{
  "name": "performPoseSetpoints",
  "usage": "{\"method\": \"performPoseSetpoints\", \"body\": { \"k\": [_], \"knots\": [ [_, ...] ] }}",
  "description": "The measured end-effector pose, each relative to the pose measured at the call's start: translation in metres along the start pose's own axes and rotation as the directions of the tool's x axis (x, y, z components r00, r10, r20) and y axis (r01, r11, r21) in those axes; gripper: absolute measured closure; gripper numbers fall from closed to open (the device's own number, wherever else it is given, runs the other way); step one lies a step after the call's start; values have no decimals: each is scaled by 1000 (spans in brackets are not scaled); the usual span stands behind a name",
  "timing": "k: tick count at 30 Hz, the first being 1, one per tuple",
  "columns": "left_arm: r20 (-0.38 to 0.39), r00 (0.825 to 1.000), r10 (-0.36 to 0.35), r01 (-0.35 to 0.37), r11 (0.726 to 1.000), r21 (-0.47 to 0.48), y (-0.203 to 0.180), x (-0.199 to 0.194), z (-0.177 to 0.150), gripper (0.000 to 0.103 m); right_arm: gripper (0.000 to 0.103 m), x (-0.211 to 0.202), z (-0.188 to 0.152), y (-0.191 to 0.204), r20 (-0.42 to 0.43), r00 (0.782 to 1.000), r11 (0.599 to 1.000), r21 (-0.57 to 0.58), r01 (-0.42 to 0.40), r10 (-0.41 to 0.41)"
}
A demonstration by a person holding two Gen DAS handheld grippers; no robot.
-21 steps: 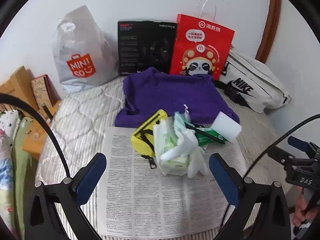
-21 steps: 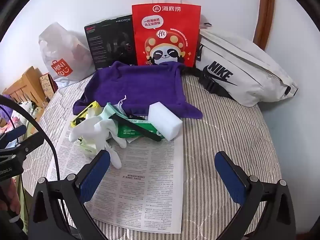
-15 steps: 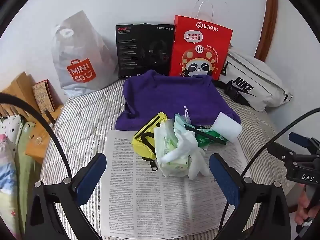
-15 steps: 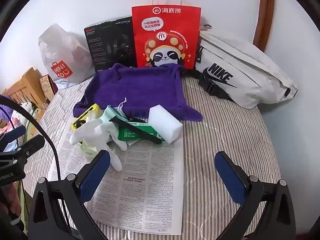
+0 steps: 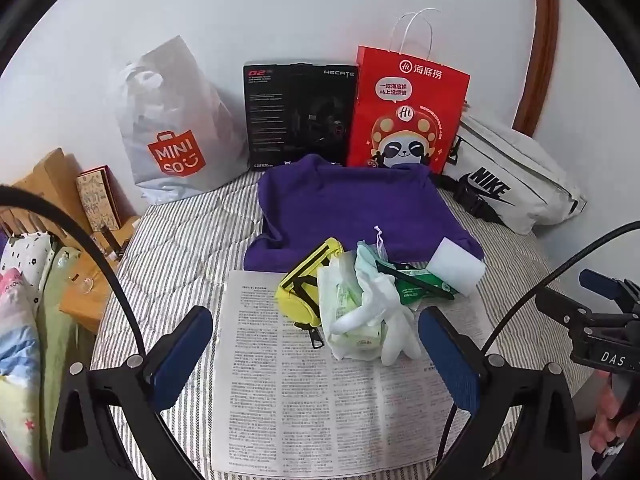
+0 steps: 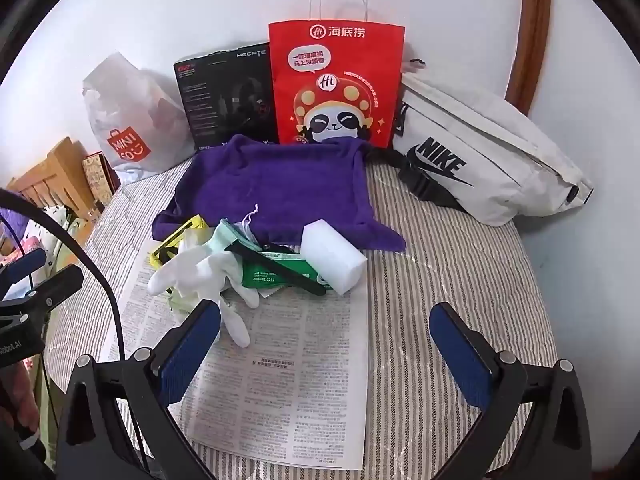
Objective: Organize soft objects
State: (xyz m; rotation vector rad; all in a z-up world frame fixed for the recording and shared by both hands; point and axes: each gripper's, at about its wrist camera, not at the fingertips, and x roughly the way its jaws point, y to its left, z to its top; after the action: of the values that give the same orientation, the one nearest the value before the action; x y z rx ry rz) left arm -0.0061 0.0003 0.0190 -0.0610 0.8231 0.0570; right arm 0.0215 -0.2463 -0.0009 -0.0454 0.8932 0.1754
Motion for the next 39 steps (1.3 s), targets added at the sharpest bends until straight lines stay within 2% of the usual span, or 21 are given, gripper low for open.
{"method": "performPoseSetpoints", "body": {
  "k": [39],
  "knots": [
    [1, 1000, 16, -16, 1000, 2, 5, -6, 3, 0, 0, -10, -3, 6, 16, 1000, 1000, 7, -13, 13]
  ]
}}
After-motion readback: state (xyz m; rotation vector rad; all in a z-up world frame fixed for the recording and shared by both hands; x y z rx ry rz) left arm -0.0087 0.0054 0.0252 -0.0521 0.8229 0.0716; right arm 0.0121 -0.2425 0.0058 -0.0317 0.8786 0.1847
